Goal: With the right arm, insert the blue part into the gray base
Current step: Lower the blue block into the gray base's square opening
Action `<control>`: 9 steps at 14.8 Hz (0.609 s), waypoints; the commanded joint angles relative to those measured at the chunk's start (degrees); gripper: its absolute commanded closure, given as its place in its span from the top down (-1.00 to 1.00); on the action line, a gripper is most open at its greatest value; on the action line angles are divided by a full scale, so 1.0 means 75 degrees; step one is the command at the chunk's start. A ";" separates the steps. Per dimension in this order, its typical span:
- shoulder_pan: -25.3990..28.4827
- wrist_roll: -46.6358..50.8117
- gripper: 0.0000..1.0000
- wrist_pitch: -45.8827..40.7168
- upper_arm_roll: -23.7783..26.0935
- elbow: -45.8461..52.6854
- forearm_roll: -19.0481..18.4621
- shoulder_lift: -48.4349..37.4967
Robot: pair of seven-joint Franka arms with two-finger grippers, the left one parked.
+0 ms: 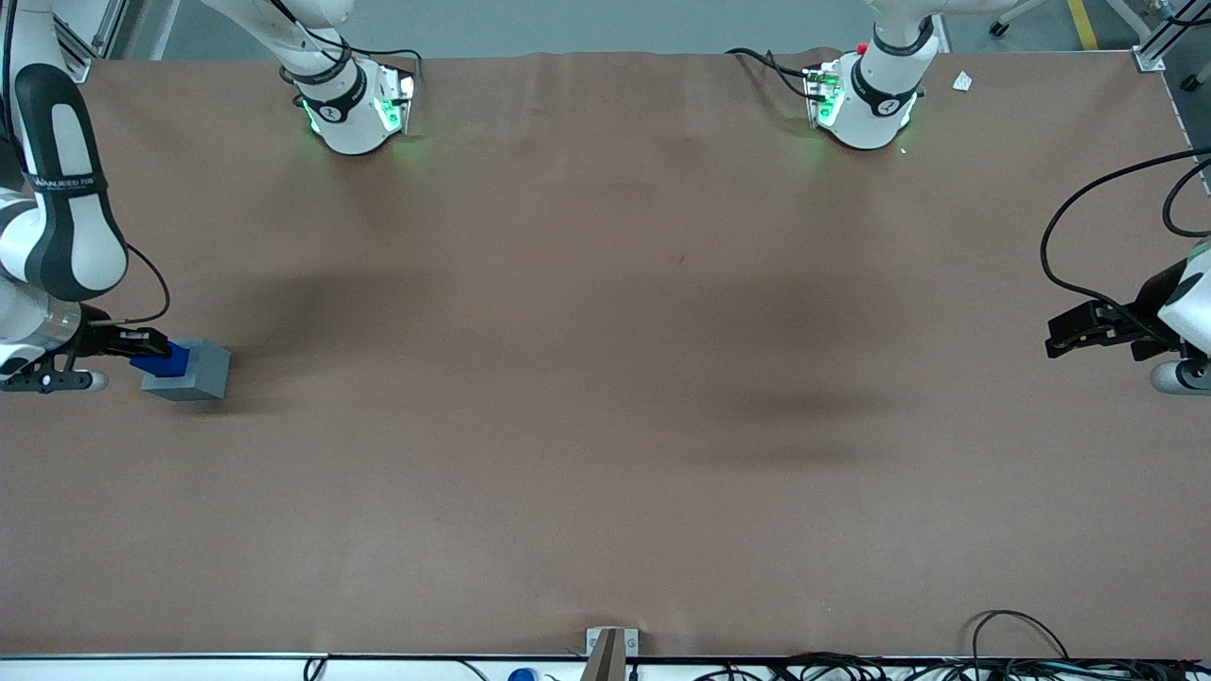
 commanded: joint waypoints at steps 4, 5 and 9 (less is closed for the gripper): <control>-0.0150 -0.0029 1.00 -0.0073 0.0101 0.0238 -0.0031 0.0048; -0.0127 -0.0052 1.00 -0.0084 0.0112 0.0261 -0.0031 0.0025; -0.0045 -0.0122 1.00 -0.0759 0.0148 0.0786 -0.0055 -0.0244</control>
